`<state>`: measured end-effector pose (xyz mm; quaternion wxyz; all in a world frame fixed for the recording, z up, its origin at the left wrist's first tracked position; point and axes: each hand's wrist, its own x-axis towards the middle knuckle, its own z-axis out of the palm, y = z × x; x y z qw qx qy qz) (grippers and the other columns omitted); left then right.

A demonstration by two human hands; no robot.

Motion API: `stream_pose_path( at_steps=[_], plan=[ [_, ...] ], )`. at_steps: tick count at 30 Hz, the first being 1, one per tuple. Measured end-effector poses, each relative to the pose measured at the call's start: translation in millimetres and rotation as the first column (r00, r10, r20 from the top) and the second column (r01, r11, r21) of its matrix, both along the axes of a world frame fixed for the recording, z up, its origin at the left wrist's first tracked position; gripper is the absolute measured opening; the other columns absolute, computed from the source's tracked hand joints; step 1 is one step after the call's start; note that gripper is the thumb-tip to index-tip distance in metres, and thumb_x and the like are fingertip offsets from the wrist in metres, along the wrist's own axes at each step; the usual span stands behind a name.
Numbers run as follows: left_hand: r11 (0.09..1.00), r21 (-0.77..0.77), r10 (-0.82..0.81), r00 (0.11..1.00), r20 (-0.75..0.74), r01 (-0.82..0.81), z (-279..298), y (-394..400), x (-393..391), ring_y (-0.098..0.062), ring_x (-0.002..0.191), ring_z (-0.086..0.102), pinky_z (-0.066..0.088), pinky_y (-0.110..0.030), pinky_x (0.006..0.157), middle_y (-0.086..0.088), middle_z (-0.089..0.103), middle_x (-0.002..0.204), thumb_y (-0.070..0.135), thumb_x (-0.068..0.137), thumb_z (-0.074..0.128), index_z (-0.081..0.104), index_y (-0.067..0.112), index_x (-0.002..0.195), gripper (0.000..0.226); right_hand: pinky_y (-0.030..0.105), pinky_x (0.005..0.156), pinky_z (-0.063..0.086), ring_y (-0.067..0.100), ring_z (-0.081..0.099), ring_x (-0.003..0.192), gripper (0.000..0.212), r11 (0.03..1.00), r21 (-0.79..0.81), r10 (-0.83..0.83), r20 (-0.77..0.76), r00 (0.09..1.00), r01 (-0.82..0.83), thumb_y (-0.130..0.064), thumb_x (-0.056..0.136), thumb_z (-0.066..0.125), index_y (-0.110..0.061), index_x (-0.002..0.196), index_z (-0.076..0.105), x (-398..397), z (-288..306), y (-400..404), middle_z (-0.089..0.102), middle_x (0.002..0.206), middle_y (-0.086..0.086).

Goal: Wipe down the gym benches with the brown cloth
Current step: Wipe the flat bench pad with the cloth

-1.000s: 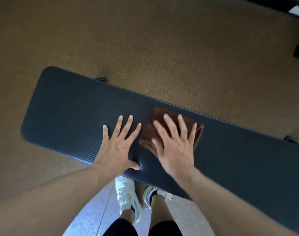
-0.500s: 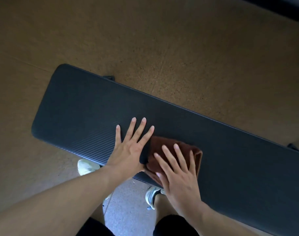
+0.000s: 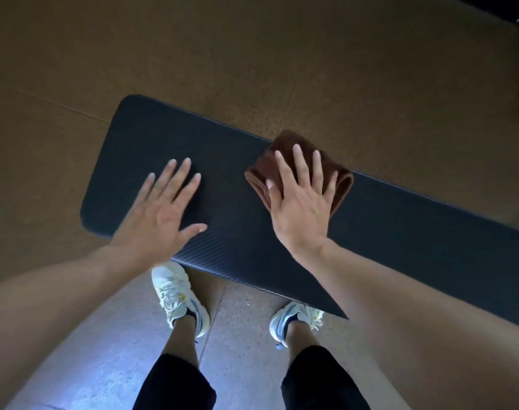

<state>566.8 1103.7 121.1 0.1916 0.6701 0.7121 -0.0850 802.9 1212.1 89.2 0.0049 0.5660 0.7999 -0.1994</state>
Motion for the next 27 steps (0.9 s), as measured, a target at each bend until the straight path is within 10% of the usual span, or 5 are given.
stream_pose_path(
  at_steps=[9,18,21,27],
  plan=[
    [0.999,-0.026,0.033,0.999,0.039,-0.032,-1.8,-32.1,-33.6,-0.022,0.157,0.005,0.016,-0.049,0.125,-0.004,0.009,0.17,0.063,0.09,0.029,0.024,0.014,0.159,0.085,0.062,0.126,0.019,0.026,0.022,0.16,0.053,0.605,0.052,0.791,0.068,0.607,-0.794,-0.054,0.106,0.038,-0.041,0.157,0.039,15.9,-6.9,-51.0,0.03,0.17,-0.01],
    [0.997,0.014,0.077,0.991,0.113,-0.079,-4.6,-55.8,-40.4,-0.024,0.156,0.011,0.016,-0.046,0.125,-0.007,0.017,0.168,0.046,0.093,0.061,0.031,0.015,0.157,0.078,0.06,0.129,0.009,0.03,0.009,0.162,0.052,0.998,0.056,-0.012,-0.018,1.0,0.013,-0.05,0.11,0.033,-0.034,0.16,0.036,-82.3,-2.0,-46.6,0.025,0.172,-0.004],
    [0.989,0.026,0.144,0.985,0.099,-0.147,-7.0,-71.8,-61.0,-0.024,0.157,0.009,0.015,-0.046,0.126,-0.008,0.016,0.168,0.046,0.094,0.058,0.029,0.013,0.157,0.077,0.059,0.129,0.013,0.027,0.01,0.162,0.051,0.983,0.021,0.185,-0.047,0.982,-0.184,-0.046,0.11,0.038,-0.033,0.159,0.039,-104.9,4.3,-119.1,0.028,0.171,-0.004],
    [0.981,-0.012,0.193,0.979,0.061,-0.193,-11.7,-103.0,-105.2,-0.023,0.157,0.005,0.015,-0.048,0.125,-0.007,0.009,0.17,0.062,0.094,0.031,0.021,0.013,0.16,0.082,0.062,0.126,0.02,0.029,0.023,0.16,0.052,0.493,0.11,0.863,0.063,0.501,-0.863,-0.051,0.108,0.039,-0.034,0.156,0.044,-106.9,-6.8,-37.2,0.035,0.168,-0.006]
  ],
)
